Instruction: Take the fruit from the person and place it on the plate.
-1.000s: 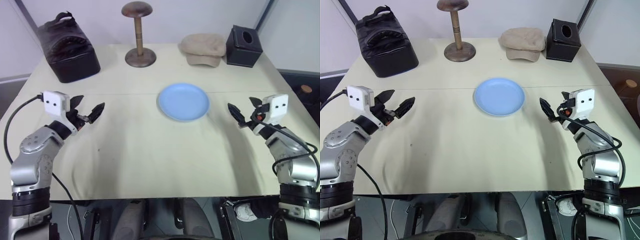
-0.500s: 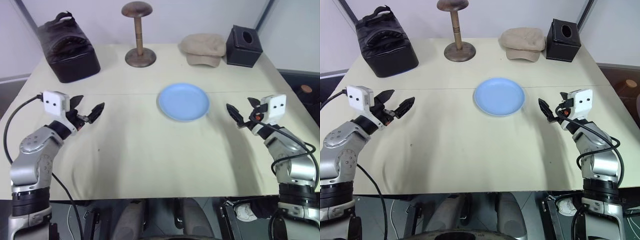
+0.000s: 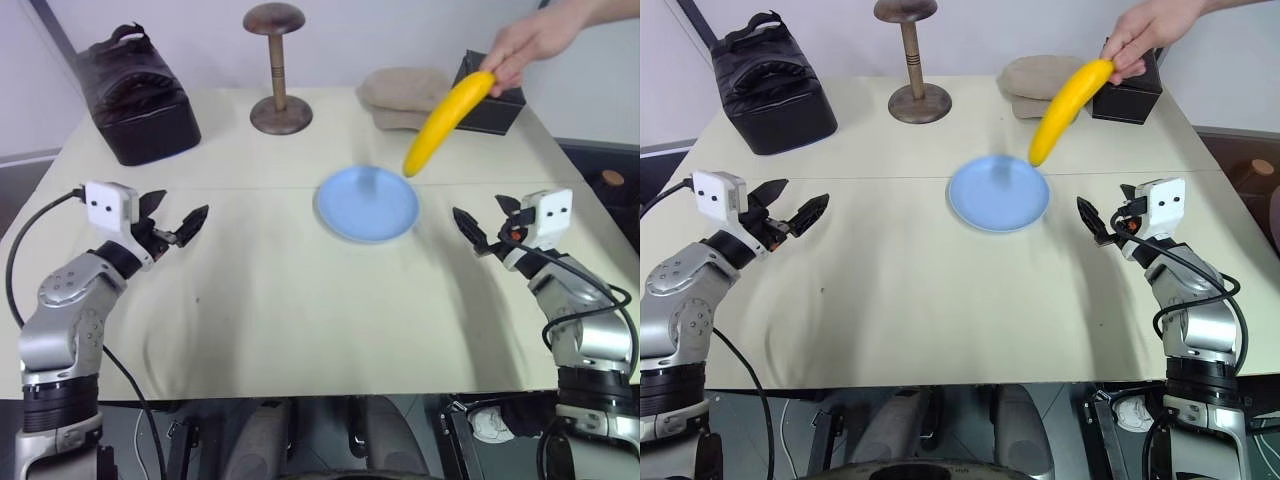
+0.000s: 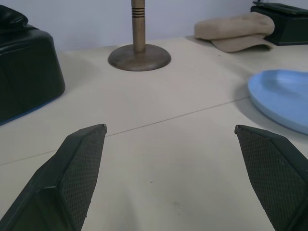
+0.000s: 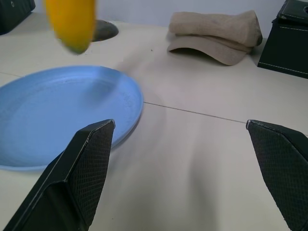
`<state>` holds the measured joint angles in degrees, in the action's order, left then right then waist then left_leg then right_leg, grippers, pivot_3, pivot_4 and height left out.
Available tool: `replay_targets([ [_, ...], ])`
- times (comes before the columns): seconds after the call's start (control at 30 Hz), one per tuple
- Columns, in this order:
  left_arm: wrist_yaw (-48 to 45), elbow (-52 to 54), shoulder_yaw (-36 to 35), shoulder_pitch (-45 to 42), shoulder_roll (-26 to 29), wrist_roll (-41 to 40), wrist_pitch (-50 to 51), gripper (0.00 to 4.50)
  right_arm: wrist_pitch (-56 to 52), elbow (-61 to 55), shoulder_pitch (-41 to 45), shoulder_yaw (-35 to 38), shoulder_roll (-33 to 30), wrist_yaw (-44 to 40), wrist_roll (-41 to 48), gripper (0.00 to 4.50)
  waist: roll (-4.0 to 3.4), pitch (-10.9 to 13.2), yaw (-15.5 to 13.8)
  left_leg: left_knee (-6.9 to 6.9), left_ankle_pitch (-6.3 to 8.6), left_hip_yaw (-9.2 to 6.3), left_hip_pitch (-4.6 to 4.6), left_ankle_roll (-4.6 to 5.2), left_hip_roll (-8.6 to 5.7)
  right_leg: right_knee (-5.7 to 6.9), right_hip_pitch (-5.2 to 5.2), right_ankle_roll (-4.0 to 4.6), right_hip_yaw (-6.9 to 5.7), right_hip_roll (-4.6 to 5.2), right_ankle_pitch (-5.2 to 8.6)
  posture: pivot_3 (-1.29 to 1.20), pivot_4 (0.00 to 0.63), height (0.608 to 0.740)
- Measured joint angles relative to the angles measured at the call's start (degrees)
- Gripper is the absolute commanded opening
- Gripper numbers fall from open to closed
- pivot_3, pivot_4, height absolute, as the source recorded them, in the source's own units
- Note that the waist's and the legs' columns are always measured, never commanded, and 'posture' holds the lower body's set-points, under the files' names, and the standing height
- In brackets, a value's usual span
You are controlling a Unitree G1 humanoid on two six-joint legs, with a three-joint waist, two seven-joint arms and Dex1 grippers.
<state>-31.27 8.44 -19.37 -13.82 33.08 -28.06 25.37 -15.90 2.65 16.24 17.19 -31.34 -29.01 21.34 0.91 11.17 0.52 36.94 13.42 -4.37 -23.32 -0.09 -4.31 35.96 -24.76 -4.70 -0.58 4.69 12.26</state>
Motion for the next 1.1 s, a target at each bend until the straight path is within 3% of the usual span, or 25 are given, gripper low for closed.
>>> replay_targets([
  [0.3,-1.3,-1.4,0.0,-1.1,0.4,0.0,-1.0,4.48,0.0,0.0,0.0,0.0,0.0,0.0,0.0,4.50,0.00,0.0,0.0,0.00,0.00,0.00,0.00,0.00,0.00,0.00,0.00,0.00,0.00,0.00,0.00,0.00,0.150,0.740],
  [0.57,-21.5,2.3,0.7,-14.8,9.4,-18.8,10.3,4.48,-0.1,0.1,0.4,-0.5,0.0,-0.6,-0.2,4.50,-0.10,0.0,0.1,0.01,0.01,0.06,0.01,0.02,-0.02,-0.11,0.07,0.03,-0.02,-0.03,0.02,0.00,0.150,0.740],
  [0.67,-23.9,0.7,3.7,-16.7,9.1,-19.0,10.7,4.48,-3.4,-1.6,-0.2,-0.2,-0.6,-2.1,2.2,4.50,-0.12,0.0,0.2,0.00,0.01,0.07,0.03,0.03,0.00,-0.09,0.08,0.01,-0.01,-0.04,0.01,0.00,0.150,0.740],
  [0.9,-26.9,-3.4,7.3,-18.2,8.9,-17.0,9.8,4.48,-21.2,-16.4,1.8,4.4,-4.9,-5.6,21.6,4.50,-0.13,0.0,0.3,0.01,0.02,0.05,0.01,0.05,0.07,-0.14,0.06,0.03,-0.01,-0.03,0.02,0.00,0.150,0.740],
  [1.1,-29.3,-5.8,10.3,-18.6,8.7,-12.7,7.2,4.48,-21.8,-13.7,10.3,0.2,-2.2,-4.0,21.2,4.50,-0.12,0.0,0.1,-0.02,0.02,0.04,-0.04,0.05,0.07,-0.28,0.06,0.05,-0.02,-0.04,0.01,0.00,0.150,0.740],
])
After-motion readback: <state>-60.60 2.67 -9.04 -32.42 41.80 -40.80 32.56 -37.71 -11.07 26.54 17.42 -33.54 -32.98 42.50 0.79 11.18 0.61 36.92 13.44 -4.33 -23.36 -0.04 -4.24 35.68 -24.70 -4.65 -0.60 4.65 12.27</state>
